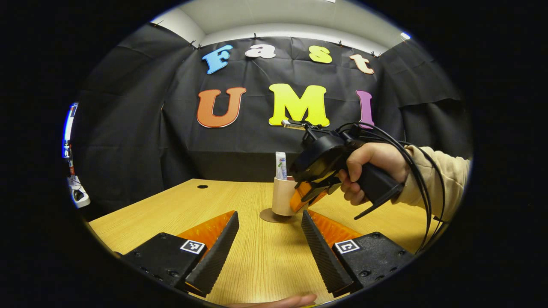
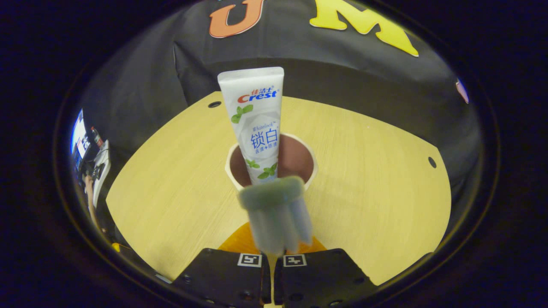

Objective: Put the toothbrush and toothpaste on the desktop into the cup, then pick up the cup and place it on the coaster on the desktop.

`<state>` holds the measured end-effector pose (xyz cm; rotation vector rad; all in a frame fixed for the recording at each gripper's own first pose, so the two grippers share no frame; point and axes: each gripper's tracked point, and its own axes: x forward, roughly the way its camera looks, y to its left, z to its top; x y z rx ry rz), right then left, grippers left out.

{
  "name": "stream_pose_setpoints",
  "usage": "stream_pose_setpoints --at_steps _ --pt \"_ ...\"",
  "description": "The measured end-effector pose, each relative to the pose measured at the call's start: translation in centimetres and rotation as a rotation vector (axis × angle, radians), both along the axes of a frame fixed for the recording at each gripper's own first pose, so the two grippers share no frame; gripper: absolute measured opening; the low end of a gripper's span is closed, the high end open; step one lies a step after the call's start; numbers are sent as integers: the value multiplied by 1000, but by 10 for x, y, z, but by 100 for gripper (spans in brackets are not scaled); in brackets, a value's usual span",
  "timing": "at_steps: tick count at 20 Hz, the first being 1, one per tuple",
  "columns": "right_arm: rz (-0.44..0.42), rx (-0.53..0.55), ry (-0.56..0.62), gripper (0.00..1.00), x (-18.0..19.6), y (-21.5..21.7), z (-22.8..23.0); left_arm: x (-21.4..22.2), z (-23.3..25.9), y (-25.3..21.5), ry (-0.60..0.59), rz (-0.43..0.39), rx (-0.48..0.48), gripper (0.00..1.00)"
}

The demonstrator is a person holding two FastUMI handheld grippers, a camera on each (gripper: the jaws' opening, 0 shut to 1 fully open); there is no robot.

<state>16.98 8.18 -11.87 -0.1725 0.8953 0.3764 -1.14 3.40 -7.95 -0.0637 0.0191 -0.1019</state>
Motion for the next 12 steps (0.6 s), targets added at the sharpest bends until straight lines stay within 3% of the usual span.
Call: stream_pose_setpoints --at_steps 12 --pt "26 -45 -18 4 -6 -1 4 3 -14 8 31 2 -33 94"
